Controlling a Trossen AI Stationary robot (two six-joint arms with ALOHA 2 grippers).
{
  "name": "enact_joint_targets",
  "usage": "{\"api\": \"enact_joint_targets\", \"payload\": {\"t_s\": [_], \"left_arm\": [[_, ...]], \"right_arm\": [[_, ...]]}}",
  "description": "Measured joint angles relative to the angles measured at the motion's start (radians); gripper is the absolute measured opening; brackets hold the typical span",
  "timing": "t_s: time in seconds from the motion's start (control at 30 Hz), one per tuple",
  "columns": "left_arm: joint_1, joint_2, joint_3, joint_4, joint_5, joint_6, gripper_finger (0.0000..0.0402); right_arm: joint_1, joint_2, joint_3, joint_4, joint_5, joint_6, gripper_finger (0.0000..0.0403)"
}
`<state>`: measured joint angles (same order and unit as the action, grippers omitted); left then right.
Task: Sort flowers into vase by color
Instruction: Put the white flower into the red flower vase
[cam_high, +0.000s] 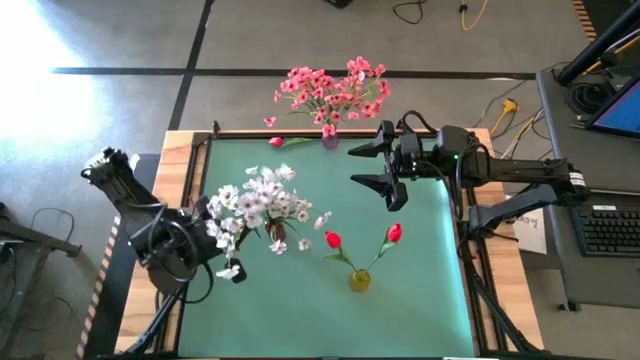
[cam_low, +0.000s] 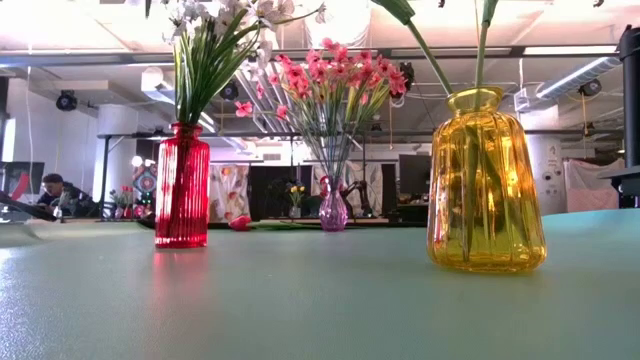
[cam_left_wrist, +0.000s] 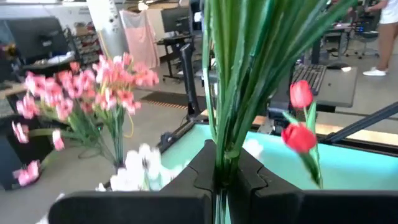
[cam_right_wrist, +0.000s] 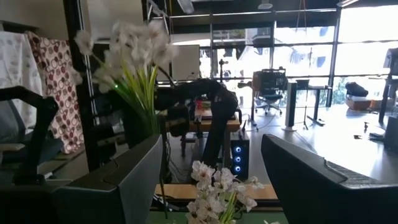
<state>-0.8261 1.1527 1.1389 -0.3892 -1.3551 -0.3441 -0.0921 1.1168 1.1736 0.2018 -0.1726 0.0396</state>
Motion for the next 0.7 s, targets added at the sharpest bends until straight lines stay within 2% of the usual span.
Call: {"api": "enact_joint_targets", "payload": {"t_s": [0.4,0.5,0.6,0.7], "left_arm": [[0.002,-0.042,-0.250,0.004,-0.200,-0.313,0.0000],[0.003,-0.045,-0.287,0.004,-0.209,-0.352,0.0000],[0.016,-0.045,-0.300,0.004,-0.130,-0.326,0.0000],[0.027,-0.045,-0.300,0.022,0.119,-0.169,0.0000]], "right_arm": [[0.000,0.005,0.000,-0.005,0.001,-0.010,0.0269],[0.000,0.009,0.000,-0.002,0.001,-0.014,0.0266],[0.000,0.014,0.000,-0.005,0.001,-0.015,0.0266],[0.000,0.017,0.000,-0.003,0.002,-0.017,0.0268]]}}
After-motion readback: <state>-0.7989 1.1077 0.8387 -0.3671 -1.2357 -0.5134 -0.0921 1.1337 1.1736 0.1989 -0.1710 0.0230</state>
